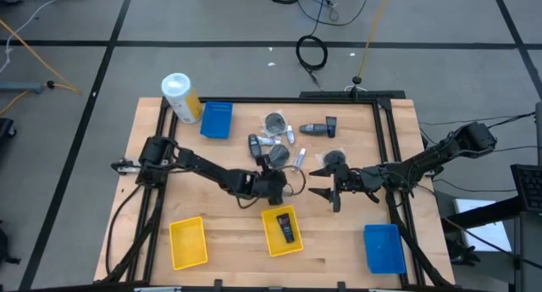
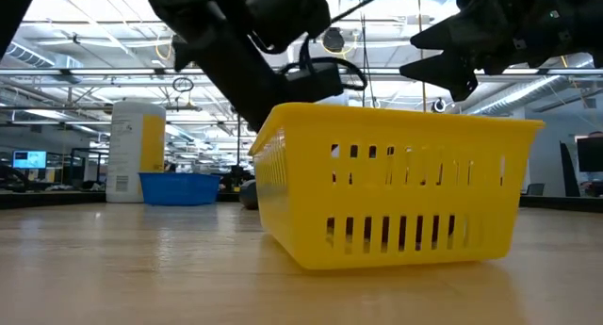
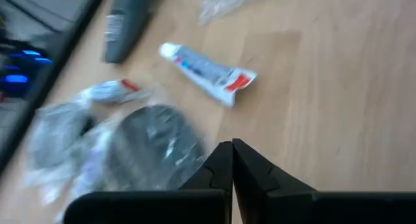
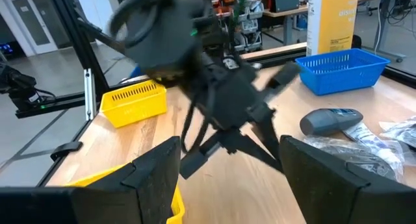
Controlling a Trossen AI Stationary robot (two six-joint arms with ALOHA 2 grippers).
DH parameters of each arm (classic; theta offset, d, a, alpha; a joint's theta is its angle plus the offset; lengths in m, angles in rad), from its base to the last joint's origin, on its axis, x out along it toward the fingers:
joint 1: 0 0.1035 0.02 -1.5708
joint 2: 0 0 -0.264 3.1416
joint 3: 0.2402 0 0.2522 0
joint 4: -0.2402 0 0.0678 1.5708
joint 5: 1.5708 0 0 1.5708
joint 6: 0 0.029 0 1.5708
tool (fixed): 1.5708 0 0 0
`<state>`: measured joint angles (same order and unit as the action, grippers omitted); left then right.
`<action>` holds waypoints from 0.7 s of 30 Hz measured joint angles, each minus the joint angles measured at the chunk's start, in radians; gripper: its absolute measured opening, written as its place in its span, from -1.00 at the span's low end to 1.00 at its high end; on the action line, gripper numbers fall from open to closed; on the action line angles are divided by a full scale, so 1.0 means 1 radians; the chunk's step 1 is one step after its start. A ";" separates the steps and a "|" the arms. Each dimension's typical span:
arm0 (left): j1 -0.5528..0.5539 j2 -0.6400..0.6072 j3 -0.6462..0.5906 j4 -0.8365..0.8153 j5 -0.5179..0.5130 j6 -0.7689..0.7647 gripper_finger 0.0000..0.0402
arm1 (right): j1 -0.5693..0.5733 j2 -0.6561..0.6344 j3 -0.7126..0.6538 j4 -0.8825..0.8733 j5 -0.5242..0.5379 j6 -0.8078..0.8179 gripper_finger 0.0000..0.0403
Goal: Pick & Place Travel size toiletries
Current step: Put the black hairbrush into the bottom blue bin
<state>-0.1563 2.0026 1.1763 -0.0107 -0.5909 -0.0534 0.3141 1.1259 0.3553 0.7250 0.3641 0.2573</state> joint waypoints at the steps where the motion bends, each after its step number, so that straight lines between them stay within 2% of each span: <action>1: 0.013 0.000 0.000 0.012 0.035 0.003 -0.87 | 0.000 0.000 0.000 0.004 0.000 0.000 0.26; 4: 0.061 0.000 0.000 0.019 0.100 -0.029 -0.61 | 0.000 0.000 0.000 0.004 0.000 0.000 0.26; 10: 0.135 0.004 0.000 0.005 0.098 -0.178 0.04 | 0.000 0.000 0.000 -0.004 0.000 0.000 0.26; 13: 0.155 0.016 0.001 -0.033 0.098 -0.283 0.28 | 0.000 0.000 0.000 -0.005 0.000 0.000 0.26; 17: 0.172 0.039 0.000 -0.080 0.090 -0.322 0.35 | 0.000 0.000 0.000 -0.003 0.000 0.000 0.26; 21: 0.168 0.041 0.001 -0.071 0.091 -0.320 0.10 | 0.000 0.000 0.000 -0.003 0.000 0.000 0.26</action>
<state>0.0113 2.0434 1.1770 -0.0817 -0.5003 -0.3732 0.3141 1.1259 0.3550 0.7219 0.3643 0.2573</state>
